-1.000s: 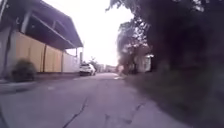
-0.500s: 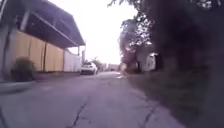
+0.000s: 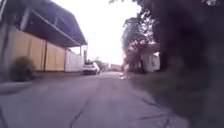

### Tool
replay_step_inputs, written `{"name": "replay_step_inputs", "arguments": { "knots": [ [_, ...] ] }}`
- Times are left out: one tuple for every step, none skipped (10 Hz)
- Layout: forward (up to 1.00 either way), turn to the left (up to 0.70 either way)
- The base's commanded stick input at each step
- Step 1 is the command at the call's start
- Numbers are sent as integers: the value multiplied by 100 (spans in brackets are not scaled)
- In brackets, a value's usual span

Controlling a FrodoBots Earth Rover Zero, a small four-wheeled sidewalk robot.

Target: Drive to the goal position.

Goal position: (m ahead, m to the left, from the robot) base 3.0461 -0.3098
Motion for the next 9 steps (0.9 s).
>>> {"name": "replay_step_inputs", "arguments": {
  "knots": [
    [70,0],
    [70,0],
    [70,0],
    [70,0],
    [70,-7],
    [70,-18],
    [70,-28],
    [70,-35],
    [70,-35]
  ]
}}
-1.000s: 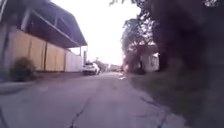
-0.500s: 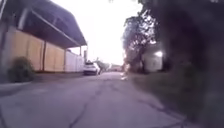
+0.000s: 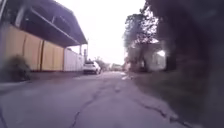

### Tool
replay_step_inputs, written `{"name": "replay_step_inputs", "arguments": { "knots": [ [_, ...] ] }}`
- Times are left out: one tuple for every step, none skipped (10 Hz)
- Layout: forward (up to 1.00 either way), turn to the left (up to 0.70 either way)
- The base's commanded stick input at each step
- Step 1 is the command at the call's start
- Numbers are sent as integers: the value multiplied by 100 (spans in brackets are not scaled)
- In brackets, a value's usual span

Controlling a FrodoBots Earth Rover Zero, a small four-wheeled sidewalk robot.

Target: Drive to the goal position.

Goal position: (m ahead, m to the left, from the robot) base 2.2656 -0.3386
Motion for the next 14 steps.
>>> {"name": "replay_step_inputs", "arguments": {
  "knots": [
    [70,-35],
    [70,-35],
    [70,-35],
    [70,-33],
    [70,-23],
    [70,-12],
    [70,-1],
    [70,0],
    [70,0],
    [70,0],
    [70,-6],
    [70,-18],
    [70,-30],
    [70,-35]
  ]
}}
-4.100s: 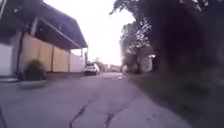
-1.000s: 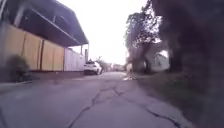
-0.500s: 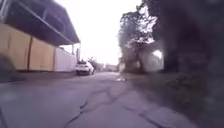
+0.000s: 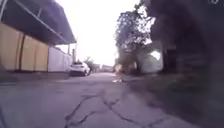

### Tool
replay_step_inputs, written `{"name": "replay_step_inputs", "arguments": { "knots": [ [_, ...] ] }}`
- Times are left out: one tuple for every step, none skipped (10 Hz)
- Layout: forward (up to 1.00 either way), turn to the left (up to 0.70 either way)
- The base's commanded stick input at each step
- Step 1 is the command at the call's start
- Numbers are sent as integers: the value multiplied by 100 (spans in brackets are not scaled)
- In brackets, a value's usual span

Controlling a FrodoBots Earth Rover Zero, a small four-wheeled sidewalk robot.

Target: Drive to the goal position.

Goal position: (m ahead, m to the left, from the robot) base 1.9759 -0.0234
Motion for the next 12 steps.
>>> {"name": "replay_step_inputs", "arguments": {
  "knots": [
    [70,-35],
    [70,-35],
    [70,-35],
    [70,-35],
    [70,0],
    [70,0],
    [70,-1],
    [70,-1],
    [70,-1],
    [70,-2],
    [70,-2],
    [70,-2]
  ]
}}
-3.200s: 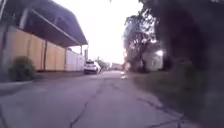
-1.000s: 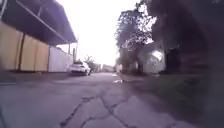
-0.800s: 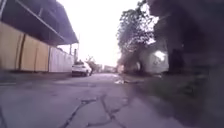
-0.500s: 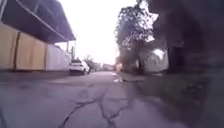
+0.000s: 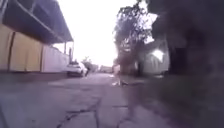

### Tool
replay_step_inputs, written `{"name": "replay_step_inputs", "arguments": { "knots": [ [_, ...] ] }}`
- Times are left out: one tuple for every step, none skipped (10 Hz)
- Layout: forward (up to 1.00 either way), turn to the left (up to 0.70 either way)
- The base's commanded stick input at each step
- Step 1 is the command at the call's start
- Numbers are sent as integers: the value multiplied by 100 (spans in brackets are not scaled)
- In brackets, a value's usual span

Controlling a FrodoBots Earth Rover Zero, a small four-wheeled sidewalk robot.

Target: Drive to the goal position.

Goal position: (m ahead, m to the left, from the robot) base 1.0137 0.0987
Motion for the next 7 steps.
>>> {"name": "replay_step_inputs", "arguments": {
  "knots": [
    [70,-3],
    [70,-3],
    [70,-3],
    [70,-4],
    [70,-4],
    [70,-4],
    [70,-5]
  ]
}}
